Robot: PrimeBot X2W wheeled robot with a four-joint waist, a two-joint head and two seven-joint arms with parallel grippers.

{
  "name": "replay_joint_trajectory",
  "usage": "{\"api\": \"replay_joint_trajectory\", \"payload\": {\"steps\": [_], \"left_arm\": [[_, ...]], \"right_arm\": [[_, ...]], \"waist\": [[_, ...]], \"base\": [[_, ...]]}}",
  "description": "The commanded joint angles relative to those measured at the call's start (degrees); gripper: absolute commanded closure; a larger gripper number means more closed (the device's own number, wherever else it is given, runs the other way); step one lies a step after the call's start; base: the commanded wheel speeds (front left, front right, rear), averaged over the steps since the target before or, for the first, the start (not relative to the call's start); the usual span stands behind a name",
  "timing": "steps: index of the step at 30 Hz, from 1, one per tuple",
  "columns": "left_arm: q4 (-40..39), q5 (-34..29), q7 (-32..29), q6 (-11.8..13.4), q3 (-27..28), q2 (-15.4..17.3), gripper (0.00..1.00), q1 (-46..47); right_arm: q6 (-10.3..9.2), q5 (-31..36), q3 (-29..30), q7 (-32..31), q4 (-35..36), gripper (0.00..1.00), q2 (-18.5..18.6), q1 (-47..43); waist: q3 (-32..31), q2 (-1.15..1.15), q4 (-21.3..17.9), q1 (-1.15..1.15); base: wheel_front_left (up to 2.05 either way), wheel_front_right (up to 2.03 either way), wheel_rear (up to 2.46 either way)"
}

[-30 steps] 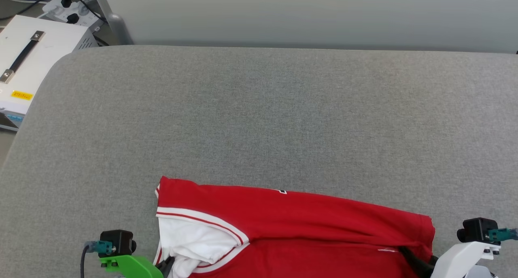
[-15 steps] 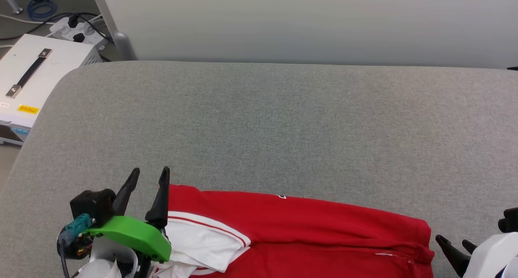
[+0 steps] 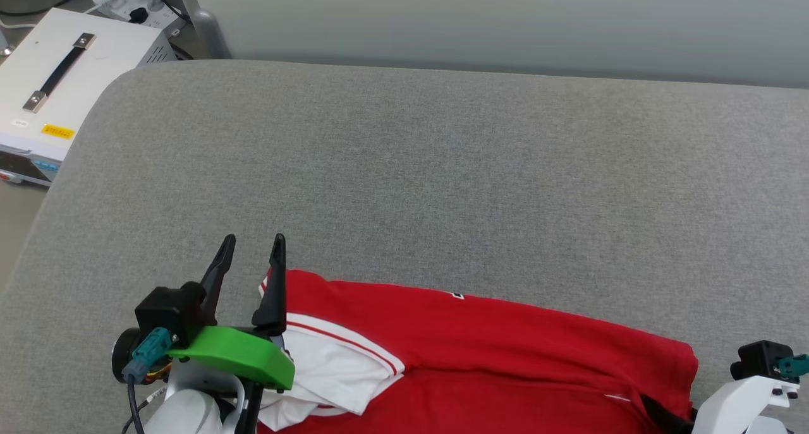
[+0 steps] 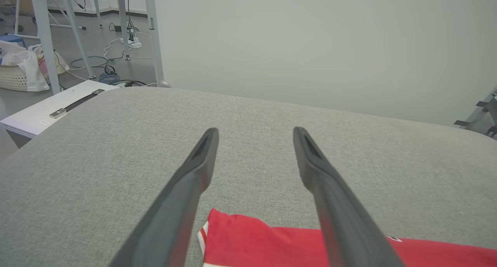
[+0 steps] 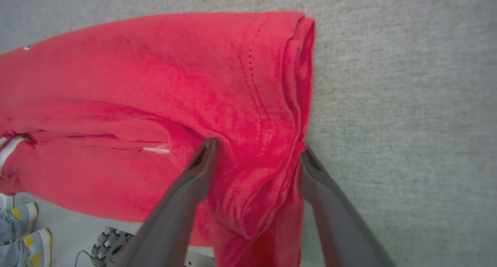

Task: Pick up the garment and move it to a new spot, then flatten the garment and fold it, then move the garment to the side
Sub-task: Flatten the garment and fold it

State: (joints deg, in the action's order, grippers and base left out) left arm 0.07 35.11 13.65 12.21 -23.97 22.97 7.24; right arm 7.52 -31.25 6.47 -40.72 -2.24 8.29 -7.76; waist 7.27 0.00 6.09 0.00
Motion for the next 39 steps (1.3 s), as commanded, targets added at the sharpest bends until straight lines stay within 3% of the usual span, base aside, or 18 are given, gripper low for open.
{"api": "replay_joint_trajectory", "payload": {"steps": [1, 2, 3, 4, 5, 18, 31, 34, 39], "left_arm": [[0.46, -0.63, 0.47, 0.44, -0.01, -0.19, 0.0, 1.11], [0.57, -0.95, 0.55, 0.47, -0.04, -0.18, 0.0, 1.16], [0.6, -1.07, 0.62, 0.43, 0.0, -0.24, 0.0, 1.19], [0.76, -1.21, 0.66, 0.43, -0.02, -0.21, 0.0, 1.18], [0.79, -1.44, 0.72, 0.47, 0.04, -0.15, 0.0, 1.22], [1.19, -2.22, 0.49, 1.37, 0.1, 1.0, 0.0, -0.4], [-0.33, -2.79, -0.46, 2.61, -0.77, 2.09, 0.0, -2.62], [-0.47, -2.91, -0.63, 2.81, -1.11, 2.03, 0.0, -2.78], [-0.55, -2.93, -0.93, 3.04, -1.72, 1.93, 0.0, -3.4]], "right_arm": [[-0.03, -0.64, -1.27, -1.19, -1.69, 0.0, -0.53, -0.16], [-0.03, -1.09, -1.55, -1.3, -2.23, 0.11, -0.76, -0.2], [-0.03, -1.25, -1.78, -1.26, -2.61, 0.57, -0.81, -0.15], [-0.03, -1.35, -2.1, -1.26, -3.08, 0.57, -0.83, -0.08], [-0.03, -1.6, -2.22, -1.33, -3.49, 1.0, -0.94, 0.02], [-0.03, -1.56, -2.48, 0.17, -2.72, 1.0, 2.13, 3.94], [-0.03, 0.89, 10.59, -4.84, -2.13, 1.0, 6.75, 4.53], [-0.03, -0.07, 13.69, -6.85, -0.94, 1.0, 6.08, 4.44], [-0.03, -10.45, 17.51, -13.86, 1.43, 1.0, 0.0, 5.8]], "waist": [[0.57, 0.0, 0.37, 0.0], [0.71, 0.0, 0.38, 0.0], [0.81, 0.0, 0.35, 0.0], [0.88, 0.0, 0.31, 0.0], [0.93, 0.0, 0.26, 0.0], [-1.99, 0.0, -0.96, 0.0], [-4.31, 0.0, -2.37, 0.0], [-4.7, 0.0, -2.56, 0.0], [-5.7, 0.0, -2.66, 0.0]], "base": [[0.0, 0.0, 0.0], [0.0, 0.0, 0.0], [0.0, 0.0, 0.0], [0.0, 0.0, 0.0], [0.0, 0.0, 0.0], [0.0, 0.0, 0.0], [0.0, 0.0, 0.0], [0.0, 0.0, 0.0], [0.0, 0.0, 0.0]]}}
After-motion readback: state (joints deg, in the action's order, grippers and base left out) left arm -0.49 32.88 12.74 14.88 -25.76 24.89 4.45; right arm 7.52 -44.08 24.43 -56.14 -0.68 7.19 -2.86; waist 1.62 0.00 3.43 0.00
